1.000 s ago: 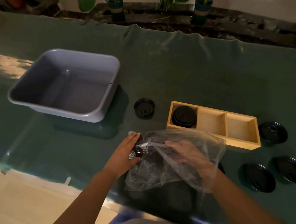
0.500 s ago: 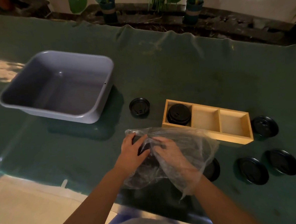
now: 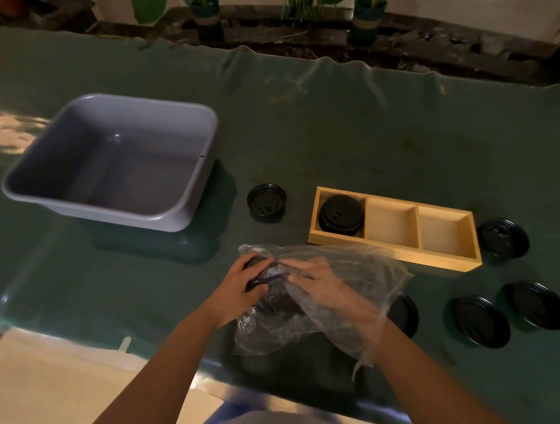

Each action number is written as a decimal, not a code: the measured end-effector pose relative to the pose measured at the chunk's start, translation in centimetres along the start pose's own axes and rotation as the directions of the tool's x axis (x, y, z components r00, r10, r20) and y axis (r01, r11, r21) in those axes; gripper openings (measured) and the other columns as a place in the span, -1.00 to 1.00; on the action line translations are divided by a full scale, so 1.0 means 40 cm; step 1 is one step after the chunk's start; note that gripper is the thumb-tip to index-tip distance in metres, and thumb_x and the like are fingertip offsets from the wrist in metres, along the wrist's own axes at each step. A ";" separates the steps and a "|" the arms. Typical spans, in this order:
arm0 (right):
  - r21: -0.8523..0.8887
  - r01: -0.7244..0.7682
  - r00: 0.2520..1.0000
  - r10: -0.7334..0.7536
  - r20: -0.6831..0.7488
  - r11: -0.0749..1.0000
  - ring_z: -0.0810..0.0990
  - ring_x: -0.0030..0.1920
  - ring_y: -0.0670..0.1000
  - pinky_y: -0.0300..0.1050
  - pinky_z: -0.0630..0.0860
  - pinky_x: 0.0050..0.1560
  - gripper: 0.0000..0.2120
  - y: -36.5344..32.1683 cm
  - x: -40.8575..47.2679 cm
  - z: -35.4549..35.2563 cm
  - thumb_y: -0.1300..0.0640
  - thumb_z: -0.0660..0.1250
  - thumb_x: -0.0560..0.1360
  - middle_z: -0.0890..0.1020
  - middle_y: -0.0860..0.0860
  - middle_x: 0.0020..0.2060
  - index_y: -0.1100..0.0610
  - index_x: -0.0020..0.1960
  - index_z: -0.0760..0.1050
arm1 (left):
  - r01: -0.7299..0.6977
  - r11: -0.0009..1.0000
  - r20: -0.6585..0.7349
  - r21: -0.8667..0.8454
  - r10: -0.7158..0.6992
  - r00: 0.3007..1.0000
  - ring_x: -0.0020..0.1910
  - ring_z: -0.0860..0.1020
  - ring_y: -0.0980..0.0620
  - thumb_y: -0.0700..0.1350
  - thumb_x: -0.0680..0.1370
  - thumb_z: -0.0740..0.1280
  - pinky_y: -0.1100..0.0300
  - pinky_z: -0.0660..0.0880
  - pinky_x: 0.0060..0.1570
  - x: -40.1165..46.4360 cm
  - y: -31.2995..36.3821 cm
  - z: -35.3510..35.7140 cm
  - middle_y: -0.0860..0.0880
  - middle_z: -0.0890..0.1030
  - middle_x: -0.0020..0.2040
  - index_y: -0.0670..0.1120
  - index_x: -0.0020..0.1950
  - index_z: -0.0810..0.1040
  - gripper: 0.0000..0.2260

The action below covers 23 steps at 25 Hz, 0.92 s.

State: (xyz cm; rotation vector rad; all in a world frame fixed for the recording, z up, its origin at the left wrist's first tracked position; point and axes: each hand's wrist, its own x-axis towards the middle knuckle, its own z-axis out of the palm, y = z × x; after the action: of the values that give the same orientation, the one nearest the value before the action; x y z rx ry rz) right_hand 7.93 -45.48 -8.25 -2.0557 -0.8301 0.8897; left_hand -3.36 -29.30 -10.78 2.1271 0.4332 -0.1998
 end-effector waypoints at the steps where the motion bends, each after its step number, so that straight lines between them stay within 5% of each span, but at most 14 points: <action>1: -0.017 0.024 1.000 -0.024 -0.007 1.000 0.56 0.16 0.04 -0.28 0.45 0.22 -0.67 0.005 0.002 -0.001 0.26 0.25 0.53 0.54 0.16 0.24 0.23 0.29 0.44 | 0.001 1.000 -0.005 0.007 -0.001 1.000 0.47 0.11 0.02 -0.16 0.53 0.30 0.18 0.11 0.42 0.000 0.000 -0.002 -0.07 0.14 0.48 0.02 0.41 0.31 -0.54; 4: 0.010 -0.085 0.993 0.086 -0.084 0.996 0.50 0.15 -0.05 -0.34 0.37 0.15 -0.75 0.038 -0.011 -0.007 0.08 0.34 0.48 0.57 0.11 0.16 0.11 0.13 0.56 | 0.000 1.000 -0.036 0.020 0.001 0.999 0.47 0.14 -0.01 -0.15 0.52 0.32 0.09 0.14 0.45 -0.003 0.004 -0.001 -0.07 0.18 0.47 0.03 0.39 0.35 -0.55; 6: 0.072 -0.285 0.947 0.293 -0.132 0.956 0.42 0.15 -0.06 -0.20 0.34 0.20 -0.75 0.059 -0.020 -0.002 -0.18 0.41 0.32 0.47 -0.03 0.11 -0.13 -0.05 0.53 | -0.006 0.999 -0.056 0.036 0.008 0.998 0.47 0.15 -0.01 -0.15 0.51 0.33 0.12 0.14 0.43 -0.003 0.003 0.005 -0.06 0.19 0.47 0.03 0.38 0.36 -0.56; 8: 0.089 -0.365 0.917 0.375 -0.137 0.927 0.45 0.14 -0.05 -0.06 0.43 0.25 -0.61 0.064 -0.013 0.014 -0.30 0.44 0.16 0.47 -0.05 0.12 -0.16 -0.11 0.49 | -0.010 0.998 -0.071 0.057 0.014 0.997 0.46 0.16 -0.01 -0.14 0.51 0.33 0.14 0.14 0.41 -0.002 0.003 0.011 -0.07 0.20 0.47 0.01 0.38 0.36 -0.56; 12: 0.100 -0.354 0.929 0.362 -0.073 0.930 0.39 0.26 0.03 0.05 0.35 0.34 -0.60 0.034 -0.005 0.025 -0.13 0.46 0.28 0.43 -0.09 0.11 -0.13 0.07 0.45 | -0.014 0.997 -0.081 0.076 0.021 0.996 0.45 0.18 -0.02 -0.13 0.51 0.34 0.21 0.11 0.38 -0.001 0.000 0.013 -0.07 0.21 0.47 0.02 0.38 0.36 -0.56; 14: 0.060 -0.275 0.959 0.278 -0.050 0.960 0.33 0.32 -0.01 -0.09 0.27 0.39 -0.47 0.036 -0.021 0.002 -0.01 0.42 0.40 0.40 -0.06 0.21 -0.01 0.33 0.36 | -0.009 0.997 -0.085 0.075 0.015 0.996 0.45 0.18 -0.01 -0.12 0.51 0.34 0.21 0.11 0.38 -0.001 -0.001 0.012 -0.06 0.21 0.46 0.03 0.38 0.36 -0.56; 18: 0.106 -0.220 0.975 0.215 0.062 0.970 0.23 0.36 -0.05 -0.37 0.14 0.27 -0.48 0.031 -0.087 -0.052 0.12 0.30 0.51 0.29 0.04 0.39 -0.02 0.43 0.25 | -0.008 0.998 -0.087 0.069 0.014 0.996 0.45 0.18 -0.02 -0.12 0.51 0.33 0.14 0.14 0.41 -0.005 0.002 0.013 -0.07 0.20 0.47 0.02 0.38 0.36 -0.56; 21: 0.003 -0.121 0.991 0.121 0.050 0.993 0.24 0.29 -0.11 -0.68 0.12 0.06 -0.55 0.035 -0.090 -0.069 0.30 0.17 0.55 0.36 0.02 0.29 0.13 0.42 0.27 | -0.006 0.997 -0.082 0.079 0.012 0.997 0.46 0.17 -0.02 -0.11 0.52 0.32 0.14 0.14 0.40 -0.006 0.003 0.015 -0.06 0.19 0.48 0.04 0.38 0.35 -0.57; 23: -0.024 -0.106 0.993 0.107 0.055 0.994 0.29 0.21 -0.15 -0.69 0.03 0.09 -0.63 0.035 -0.080 -0.060 0.35 0.09 0.57 0.36 -0.01 0.16 0.27 0.36 0.33 | -0.001 0.997 -0.080 0.077 0.007 0.997 0.46 0.16 -0.02 -0.11 0.52 0.32 0.15 0.14 0.39 -0.005 0.007 0.017 -0.06 0.18 0.48 0.05 0.38 0.35 -0.57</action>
State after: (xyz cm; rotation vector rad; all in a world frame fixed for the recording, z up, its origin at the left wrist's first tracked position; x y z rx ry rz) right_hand 8.44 -49.54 -7.19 -2.1182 -0.7678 1.0050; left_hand -3.41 -30.07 -10.89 2.2170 0.4747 -0.1307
